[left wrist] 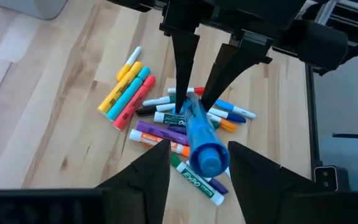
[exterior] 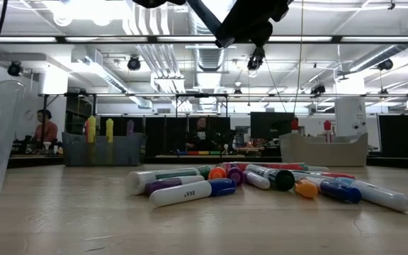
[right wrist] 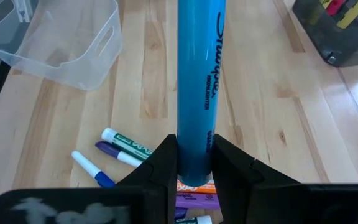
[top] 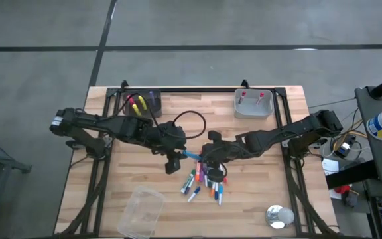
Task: Pick & Place Markers
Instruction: Put the blue highlighter pen into the black bin
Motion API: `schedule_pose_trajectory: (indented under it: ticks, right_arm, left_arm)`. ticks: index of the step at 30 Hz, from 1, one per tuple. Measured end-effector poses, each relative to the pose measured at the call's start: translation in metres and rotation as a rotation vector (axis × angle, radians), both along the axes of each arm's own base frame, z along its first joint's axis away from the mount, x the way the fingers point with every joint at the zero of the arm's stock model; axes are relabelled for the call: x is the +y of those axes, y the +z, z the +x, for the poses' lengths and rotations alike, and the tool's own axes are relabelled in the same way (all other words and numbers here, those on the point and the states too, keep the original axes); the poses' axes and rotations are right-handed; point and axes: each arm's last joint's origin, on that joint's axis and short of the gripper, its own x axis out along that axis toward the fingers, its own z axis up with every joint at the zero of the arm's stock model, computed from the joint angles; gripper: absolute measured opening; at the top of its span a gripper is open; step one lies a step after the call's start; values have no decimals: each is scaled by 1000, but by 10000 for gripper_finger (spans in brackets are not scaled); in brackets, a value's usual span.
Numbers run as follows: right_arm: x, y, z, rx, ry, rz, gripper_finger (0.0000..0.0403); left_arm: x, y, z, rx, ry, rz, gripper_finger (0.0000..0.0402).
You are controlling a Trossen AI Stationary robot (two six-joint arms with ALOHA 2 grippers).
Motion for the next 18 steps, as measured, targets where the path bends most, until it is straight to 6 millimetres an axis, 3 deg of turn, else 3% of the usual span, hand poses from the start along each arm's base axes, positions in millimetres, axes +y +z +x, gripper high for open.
schedule_pose_trajectory:
  ticks: [18]
  right_arm:
    - [0,0,0,0,0,0,73]
  left_arm:
    - [-1,2,2,-29,-7,-8,157]
